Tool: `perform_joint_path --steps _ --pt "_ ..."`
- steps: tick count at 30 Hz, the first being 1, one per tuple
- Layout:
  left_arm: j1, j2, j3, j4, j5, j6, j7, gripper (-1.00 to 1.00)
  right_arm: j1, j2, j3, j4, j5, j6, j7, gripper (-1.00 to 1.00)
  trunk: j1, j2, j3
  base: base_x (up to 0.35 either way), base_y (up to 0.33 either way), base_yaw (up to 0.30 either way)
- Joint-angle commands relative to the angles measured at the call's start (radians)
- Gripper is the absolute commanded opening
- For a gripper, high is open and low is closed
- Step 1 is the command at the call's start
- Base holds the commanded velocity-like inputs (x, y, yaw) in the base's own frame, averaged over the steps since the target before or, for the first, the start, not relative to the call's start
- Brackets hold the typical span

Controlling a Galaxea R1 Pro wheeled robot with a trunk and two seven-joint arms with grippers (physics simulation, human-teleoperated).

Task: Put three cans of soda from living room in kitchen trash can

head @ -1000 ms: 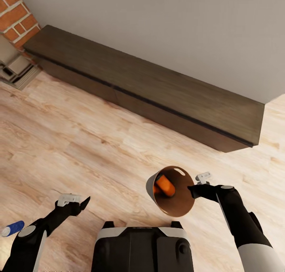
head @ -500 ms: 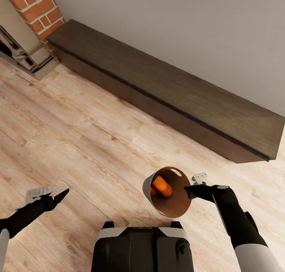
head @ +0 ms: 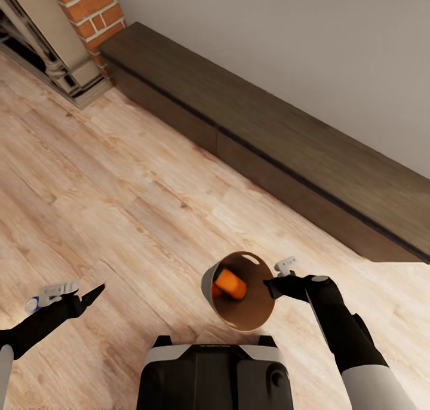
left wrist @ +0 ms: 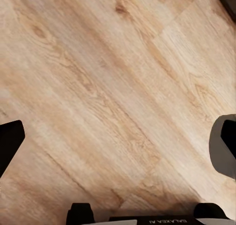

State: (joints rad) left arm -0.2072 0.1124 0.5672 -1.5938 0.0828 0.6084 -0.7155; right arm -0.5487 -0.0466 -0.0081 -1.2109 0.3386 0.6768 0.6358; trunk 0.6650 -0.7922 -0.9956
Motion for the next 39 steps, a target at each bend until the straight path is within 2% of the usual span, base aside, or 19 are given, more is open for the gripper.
perform_joint_path --steps 1,4,5,7,11,14,21,28,34,38,39 --pt "0.000 0.000 0.000 0.000 0.000 0.001 0.000 1.00 -0.002 0.004 0.007 -0.024 -0.017 0.026 0.006 -1.00 0.004 -0.007 -0.003 0.000 0.000 0.151" --pt "-0.001 0.000 -0.001 0.001 -0.001 0.003 0.000 1.00 -0.020 0.007 0.028 -0.074 -0.016 0.093 0.006 -1.00 0.015 -0.028 -0.013 0.000 0.000 0.144" --pt "-0.001 0.001 -0.001 0.001 -0.001 0.007 0.001 1.00 -0.050 0.006 0.039 -0.097 -0.016 0.153 0.006 -1.00 0.019 -0.035 -0.016 0.000 0.000 0.131" --pt "-0.001 0.001 -0.001 0.001 -0.001 0.011 0.002 1.00 -0.087 0.006 0.045 -0.110 -0.016 0.196 0.008 -1.00 0.027 -0.049 -0.022 0.000 0.000 0.123" --pt "-0.002 0.001 -0.001 0.001 -0.001 0.013 0.001 1.00 -0.153 0.005 0.050 -0.120 -0.016 0.266 0.010 -1.00 0.042 -0.077 -0.035 0.000 0.000 0.104" --pt "-0.002 0.001 -0.001 0.001 -0.002 0.013 0.002 1.00 -0.181 0.006 0.052 -0.123 -0.016 0.304 0.011 -1.00 0.054 -0.098 -0.044 0.000 0.000 0.092" --pt "-0.002 0.001 -0.001 0.000 -0.002 0.013 0.002 1.00 -0.194 0.006 0.097 -0.128 -0.016 0.325 0.012 -1.00 0.080 -0.147 -0.066 0.000 0.000 0.088" --pt "-0.001 0.000 -0.001 0.000 -0.002 0.013 0.000 1.00 -0.194 0.006 0.116 -0.128 -0.016 0.328 0.010 -1.00 0.080 -0.147 -0.066 0.000 0.000 0.080" --pt "-0.001 0.002 -0.001 -0.002 0.000 0.015 -0.003 1.00 -0.192 0.003 0.118 -0.128 -0.015 0.328 0.008 -1.00 0.080 -0.147 -0.066 0.038 0.000 0.111" --pt "-0.006 0.012 0.001 -0.003 0.000 0.079 -0.008 1.00 -0.192 0.001 0.118 -0.127 -0.015 0.328 0.008 -1.00 0.080 -0.147 -0.066 0.030 0.000 0.163" --pt "-0.009 0.022 0.001 -0.003 0.000 0.106 -0.012 1.00 -0.193 0.003 0.118 -0.127 -0.015 0.328 0.008 -1.00 0.080 -0.147 -0.066 0.012 0.000 0.169"
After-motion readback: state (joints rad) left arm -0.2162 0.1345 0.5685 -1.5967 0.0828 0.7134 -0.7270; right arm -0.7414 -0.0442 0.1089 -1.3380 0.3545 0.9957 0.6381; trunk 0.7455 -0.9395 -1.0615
